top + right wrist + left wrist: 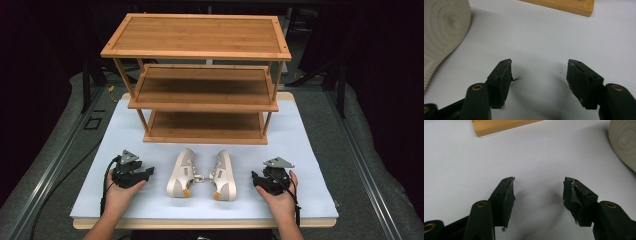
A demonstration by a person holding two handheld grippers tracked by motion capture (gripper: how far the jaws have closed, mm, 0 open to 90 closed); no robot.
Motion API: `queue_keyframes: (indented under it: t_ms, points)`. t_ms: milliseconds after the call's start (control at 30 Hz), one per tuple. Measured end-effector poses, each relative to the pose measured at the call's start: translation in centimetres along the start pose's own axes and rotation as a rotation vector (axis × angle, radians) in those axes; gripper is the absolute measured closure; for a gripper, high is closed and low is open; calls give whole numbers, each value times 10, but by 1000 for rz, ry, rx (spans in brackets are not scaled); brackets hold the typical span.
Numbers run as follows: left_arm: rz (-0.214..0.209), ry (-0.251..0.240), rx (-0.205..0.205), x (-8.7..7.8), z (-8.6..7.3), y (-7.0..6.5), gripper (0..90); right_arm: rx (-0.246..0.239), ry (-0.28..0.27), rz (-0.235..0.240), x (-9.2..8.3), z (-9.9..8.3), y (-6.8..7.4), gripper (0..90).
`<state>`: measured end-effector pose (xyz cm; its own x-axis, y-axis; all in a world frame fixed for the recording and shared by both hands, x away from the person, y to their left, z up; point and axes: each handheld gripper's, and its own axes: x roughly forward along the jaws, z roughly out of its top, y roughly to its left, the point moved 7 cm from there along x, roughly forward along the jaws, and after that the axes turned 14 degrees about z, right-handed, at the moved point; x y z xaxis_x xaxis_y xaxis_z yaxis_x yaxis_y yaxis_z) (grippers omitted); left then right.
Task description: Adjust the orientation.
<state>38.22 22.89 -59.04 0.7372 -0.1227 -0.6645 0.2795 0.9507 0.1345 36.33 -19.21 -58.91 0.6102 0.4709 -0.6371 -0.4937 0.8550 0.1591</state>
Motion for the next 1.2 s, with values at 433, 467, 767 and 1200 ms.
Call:
queue_keyframes:
  t_ms: [433,467,767,1200]
  points:
    - [-70,-70,3,-23,7,-21,543,-22,-99,16,-22,8,14,437]
    - [-80,-76,6,-25,7,-22,545,-21,-98,-6,-24,8,15,445]
    - [-118,-71,17,-30,8,-28,611,-26,-79,40,-18,9,24,474]
    - [-177,-90,31,-43,13,-40,657,-7,-90,48,-21,8,21,484]
